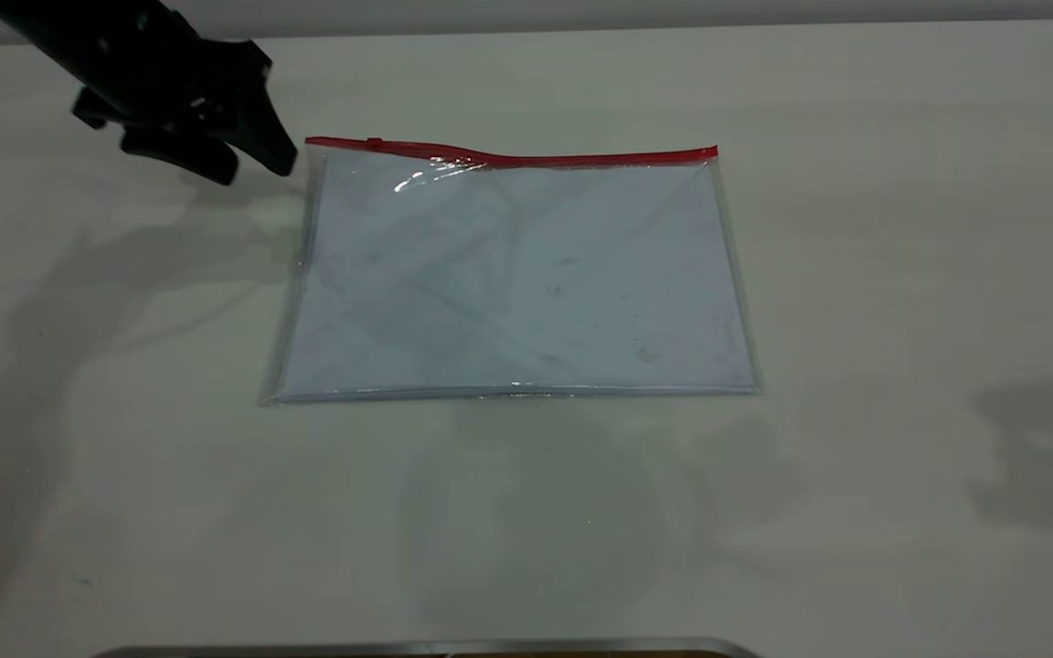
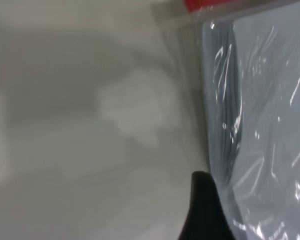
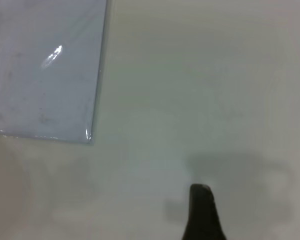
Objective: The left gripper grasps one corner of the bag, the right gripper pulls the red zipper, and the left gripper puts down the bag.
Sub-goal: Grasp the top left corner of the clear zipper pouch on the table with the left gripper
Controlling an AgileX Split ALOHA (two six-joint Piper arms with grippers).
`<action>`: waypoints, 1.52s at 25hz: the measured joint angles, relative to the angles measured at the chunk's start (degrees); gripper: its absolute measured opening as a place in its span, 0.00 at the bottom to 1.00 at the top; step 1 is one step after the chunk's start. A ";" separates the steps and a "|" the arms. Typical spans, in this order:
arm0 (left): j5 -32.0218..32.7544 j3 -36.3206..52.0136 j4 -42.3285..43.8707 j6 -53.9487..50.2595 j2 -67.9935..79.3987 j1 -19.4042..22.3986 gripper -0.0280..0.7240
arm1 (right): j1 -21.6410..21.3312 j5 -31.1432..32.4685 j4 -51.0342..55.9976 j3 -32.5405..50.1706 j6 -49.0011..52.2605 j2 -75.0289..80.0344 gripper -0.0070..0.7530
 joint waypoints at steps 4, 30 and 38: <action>-0.52 -0.80 -8.45 8.96 2.75 0.00 0.81 | 0.00 0.05 0.36 0.00 0.00 0.15 0.77; 2.85 -1.62 -37.20 32.28 12.84 0.00 0.70 | 0.00 0.11 1.12 0.00 -0.06 0.17 0.77; 7.41 -2.97 -34.00 47.41 11.54 0.00 0.11 | 0.00 -0.17 3.29 0.00 -5.08 1.64 0.77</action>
